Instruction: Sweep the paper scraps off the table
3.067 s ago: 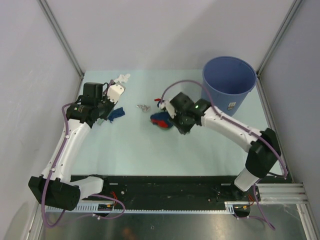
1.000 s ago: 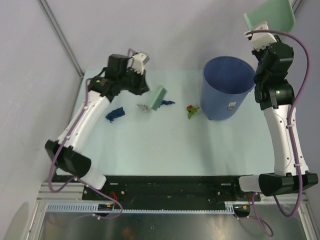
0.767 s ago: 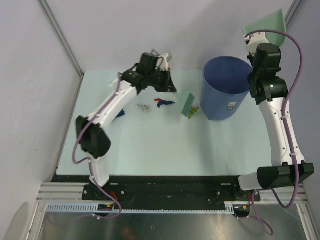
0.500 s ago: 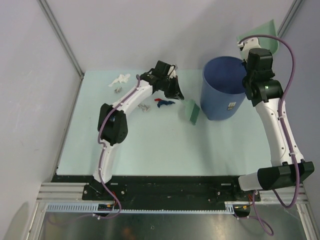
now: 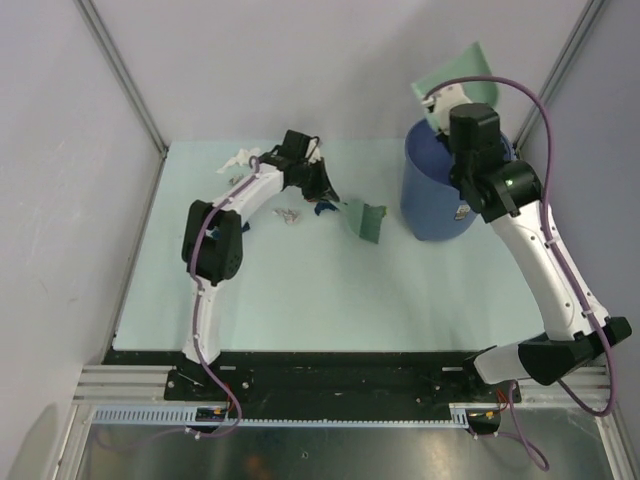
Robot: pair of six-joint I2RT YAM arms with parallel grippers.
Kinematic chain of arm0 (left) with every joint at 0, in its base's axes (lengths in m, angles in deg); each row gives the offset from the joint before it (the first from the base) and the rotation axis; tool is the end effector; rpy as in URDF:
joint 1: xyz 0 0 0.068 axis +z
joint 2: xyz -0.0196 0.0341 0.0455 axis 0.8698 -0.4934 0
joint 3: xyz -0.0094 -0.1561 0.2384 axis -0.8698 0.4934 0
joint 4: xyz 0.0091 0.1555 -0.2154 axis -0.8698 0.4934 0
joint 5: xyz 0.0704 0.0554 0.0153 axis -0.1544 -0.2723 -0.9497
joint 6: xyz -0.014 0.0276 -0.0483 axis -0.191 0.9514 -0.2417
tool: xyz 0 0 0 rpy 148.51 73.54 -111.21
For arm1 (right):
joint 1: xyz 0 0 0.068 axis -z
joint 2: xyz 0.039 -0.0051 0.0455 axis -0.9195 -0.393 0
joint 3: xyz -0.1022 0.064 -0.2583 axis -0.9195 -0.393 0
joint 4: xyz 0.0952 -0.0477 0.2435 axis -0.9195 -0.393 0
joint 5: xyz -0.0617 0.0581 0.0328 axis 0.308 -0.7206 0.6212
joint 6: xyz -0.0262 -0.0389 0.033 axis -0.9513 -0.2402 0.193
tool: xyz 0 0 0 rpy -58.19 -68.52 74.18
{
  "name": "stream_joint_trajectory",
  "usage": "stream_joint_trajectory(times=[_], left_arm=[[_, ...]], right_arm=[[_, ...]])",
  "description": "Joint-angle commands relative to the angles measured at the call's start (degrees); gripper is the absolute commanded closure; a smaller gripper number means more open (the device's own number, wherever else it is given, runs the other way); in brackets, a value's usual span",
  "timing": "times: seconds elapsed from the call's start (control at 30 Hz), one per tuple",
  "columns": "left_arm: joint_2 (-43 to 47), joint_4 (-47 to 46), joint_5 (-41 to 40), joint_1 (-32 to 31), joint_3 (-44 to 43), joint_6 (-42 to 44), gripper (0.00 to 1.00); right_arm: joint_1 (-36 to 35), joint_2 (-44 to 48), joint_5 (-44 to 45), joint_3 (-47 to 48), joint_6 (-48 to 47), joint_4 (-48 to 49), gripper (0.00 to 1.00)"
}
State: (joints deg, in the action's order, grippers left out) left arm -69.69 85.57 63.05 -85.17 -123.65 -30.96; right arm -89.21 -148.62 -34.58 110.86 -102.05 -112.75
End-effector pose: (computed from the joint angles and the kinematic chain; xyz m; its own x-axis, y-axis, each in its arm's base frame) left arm 0.4681 -0.2336 0.2292 -0.9210 -0.1403 -0.3633 0.1236 0.7794 -0.6142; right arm 0.2694 0.0818 0.4890 -0.4430 -0.6236 -0.6441 0.0446 0.7022 -0.7105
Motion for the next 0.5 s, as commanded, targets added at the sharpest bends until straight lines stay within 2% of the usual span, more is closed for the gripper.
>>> stream_joint_trajectory(times=[0.0,0.2,0.23,0.3,0.47], left_arm=[[10.4,1.2,-6.9,5.4,8.3,8.6,1.00],[20.3,0.9,-6.1,9.7,22.1,14.8,1.00],[21.6,0.8,-6.1,10.0,23.6,16.7,1.00],[25.4,0.8,-6.3,10.3,26.7,18.7,1.00],[33.1,0.9,-3.1,10.1,28.7,24.9,1.00]], right_arm=[[-9.1,-2.1,-4.1,9.9,8.6,-9.3,1.00],[-16.0,-2.3,-20.6,8.0,24.2,-15.9,1.00],[-16.1,-2.1,-25.1,5.5,26.1,-16.4,1.00],[-16.1,-1.3,-28.7,1.9,31.9,-17.2,1.00],[-16.1,1.9,-40.6,-13.9,37.1,-18.2,1.00]])
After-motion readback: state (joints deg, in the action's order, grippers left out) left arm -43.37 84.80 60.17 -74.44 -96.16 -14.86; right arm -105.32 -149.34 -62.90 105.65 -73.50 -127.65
